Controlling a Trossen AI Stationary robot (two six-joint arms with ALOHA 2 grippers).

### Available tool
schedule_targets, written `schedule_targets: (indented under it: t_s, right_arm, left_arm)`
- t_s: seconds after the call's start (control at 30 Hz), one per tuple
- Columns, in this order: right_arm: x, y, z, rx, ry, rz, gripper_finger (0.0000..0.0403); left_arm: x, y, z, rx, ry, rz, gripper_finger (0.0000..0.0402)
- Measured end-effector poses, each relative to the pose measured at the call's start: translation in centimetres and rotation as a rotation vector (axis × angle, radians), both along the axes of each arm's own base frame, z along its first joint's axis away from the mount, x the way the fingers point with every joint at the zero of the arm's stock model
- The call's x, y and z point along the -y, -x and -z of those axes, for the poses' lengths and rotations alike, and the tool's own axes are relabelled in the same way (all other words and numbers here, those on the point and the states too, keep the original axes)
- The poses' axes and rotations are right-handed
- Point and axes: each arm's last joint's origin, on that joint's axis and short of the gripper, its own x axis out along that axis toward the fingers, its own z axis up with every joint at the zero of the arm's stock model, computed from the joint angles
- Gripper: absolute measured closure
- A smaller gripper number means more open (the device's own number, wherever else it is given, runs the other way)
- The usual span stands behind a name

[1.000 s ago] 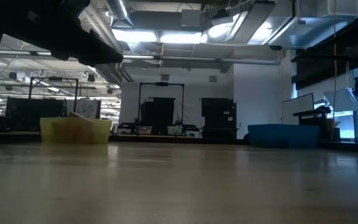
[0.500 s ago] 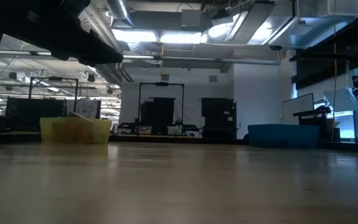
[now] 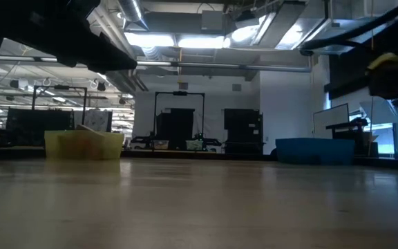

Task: Sort blocks by size
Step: Put the dark blue rectangular block into the blue bin

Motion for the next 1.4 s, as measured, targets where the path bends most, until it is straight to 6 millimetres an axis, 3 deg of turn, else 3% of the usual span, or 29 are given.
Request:
schedule_targets:
  t_s: [0.33, 0.6, 0.9, 1.17, 1.4]
  right_arm:
    - [2.8, -2.7, -2.3, -0.007, 0.186, -0.113, 0.0334]
    - [7.1, -4.2, -5.8, -0.020, 0.346, -0.147, 0.0340]
    - [16.3, -4.1, -9.4, -0.124, 0.525, -0.088, 0.0338]
    - [25.5, -3.5, -9.5, -0.249, 0.517, -0.066, 0.0336]
    - [31.2, -2.5, -9.3, -0.213, 0.488, 0.006, 0.0336]
  left_arm:
    - [0.0, 0.0, 0.0, 0.002, 0.002, 0.000, 0.0259]
    - [0.0, 0.0, -0.1, 0.008, 0.029, -0.008, 0.0259]
    - [0.1, 0.0, 0.0, -0.002, 0.032, 0.016, 0.0259]
    - [0.1, 0.0, 0.0, -0.002, 0.017, 0.024, 0.0259]
    - [0.1, 0.0, 0.0, -0.003, 0.016, 0.024, 0.0259]
